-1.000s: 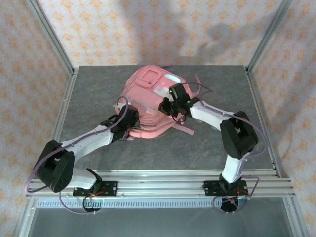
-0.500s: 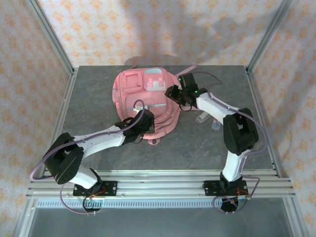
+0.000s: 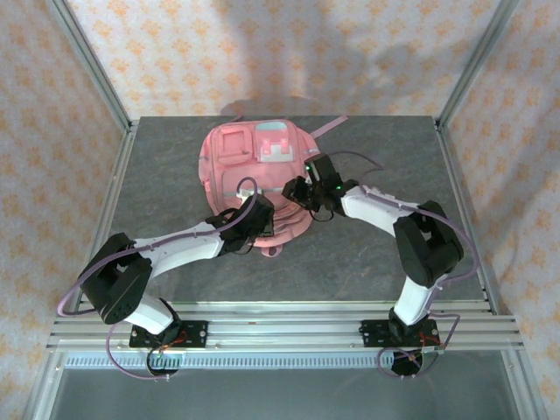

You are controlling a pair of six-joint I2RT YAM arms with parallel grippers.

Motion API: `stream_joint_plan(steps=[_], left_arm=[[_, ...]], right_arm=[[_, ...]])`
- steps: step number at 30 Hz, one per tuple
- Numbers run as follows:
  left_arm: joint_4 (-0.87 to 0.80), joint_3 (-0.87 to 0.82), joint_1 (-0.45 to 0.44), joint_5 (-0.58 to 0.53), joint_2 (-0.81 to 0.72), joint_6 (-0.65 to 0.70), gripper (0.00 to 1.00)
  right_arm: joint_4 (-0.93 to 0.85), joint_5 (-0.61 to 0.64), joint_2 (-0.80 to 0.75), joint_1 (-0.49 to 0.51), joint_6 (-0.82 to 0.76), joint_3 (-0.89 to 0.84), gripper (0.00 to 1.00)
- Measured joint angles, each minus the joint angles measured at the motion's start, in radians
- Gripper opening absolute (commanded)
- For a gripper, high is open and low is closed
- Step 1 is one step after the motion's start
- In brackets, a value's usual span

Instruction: Pack the student bag

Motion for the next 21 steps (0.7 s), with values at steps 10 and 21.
stream_joint_plan(steps=[10,21], left_arm=[[-0.029,-0.012,0.027,-0.053,-0.009,0.001,0.0],[-0.058,-0.158,0.263,-0.048,-0.225,0.023,0.0]], right_arm=[[-0.007,0.013,0.009,-0.008,0.018,0.0,0.0],[-0.016,-0.011,-0.008,-0.031,0.006,0.012,0.0]])
